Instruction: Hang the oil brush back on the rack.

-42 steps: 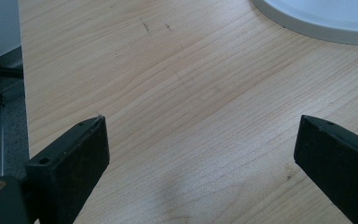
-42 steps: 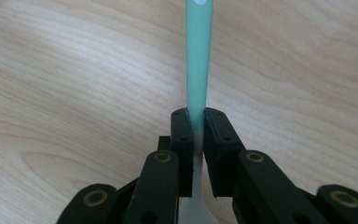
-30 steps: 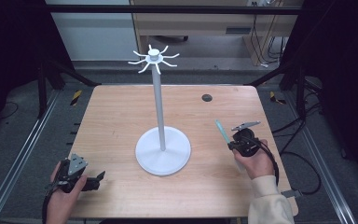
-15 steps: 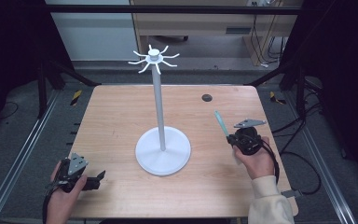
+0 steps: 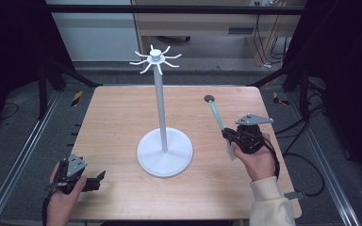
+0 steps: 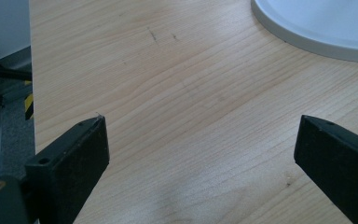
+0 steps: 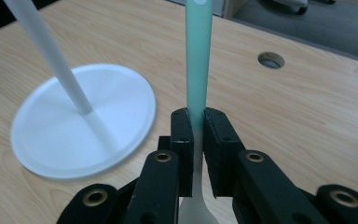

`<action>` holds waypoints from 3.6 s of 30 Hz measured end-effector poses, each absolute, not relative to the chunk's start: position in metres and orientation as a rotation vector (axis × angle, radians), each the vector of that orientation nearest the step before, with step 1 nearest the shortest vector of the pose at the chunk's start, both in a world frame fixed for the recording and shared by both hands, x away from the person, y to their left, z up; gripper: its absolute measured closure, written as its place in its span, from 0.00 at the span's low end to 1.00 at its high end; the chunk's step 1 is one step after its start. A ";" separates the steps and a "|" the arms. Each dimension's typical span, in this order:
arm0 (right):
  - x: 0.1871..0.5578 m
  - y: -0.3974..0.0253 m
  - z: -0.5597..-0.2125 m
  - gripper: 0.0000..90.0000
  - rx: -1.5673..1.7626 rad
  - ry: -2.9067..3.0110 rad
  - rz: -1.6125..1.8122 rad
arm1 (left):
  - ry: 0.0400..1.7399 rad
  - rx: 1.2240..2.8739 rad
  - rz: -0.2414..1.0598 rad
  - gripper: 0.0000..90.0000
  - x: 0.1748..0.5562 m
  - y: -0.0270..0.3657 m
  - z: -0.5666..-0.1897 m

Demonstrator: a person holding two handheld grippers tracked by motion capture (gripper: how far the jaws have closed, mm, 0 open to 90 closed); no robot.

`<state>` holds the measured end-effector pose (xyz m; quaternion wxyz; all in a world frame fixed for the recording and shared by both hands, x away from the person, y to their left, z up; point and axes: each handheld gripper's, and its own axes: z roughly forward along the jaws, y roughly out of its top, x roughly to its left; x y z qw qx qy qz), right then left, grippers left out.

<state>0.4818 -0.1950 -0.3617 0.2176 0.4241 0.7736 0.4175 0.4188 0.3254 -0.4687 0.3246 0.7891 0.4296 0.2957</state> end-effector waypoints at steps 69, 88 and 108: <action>0.440 -0.138 -0.272 0.92 0.730 1.964 1.486 | 1.142 2.067 0.783 0.04 0.419 0.328 -0.468; 0.440 -0.135 -0.249 0.92 0.664 1.925 1.545 | 1.156 2.070 0.788 0.04 0.418 0.330 -0.469; 0.446 -0.130 -0.251 0.92 0.675 1.943 1.515 | 1.156 2.076 0.786 0.04 0.418 0.330 -0.470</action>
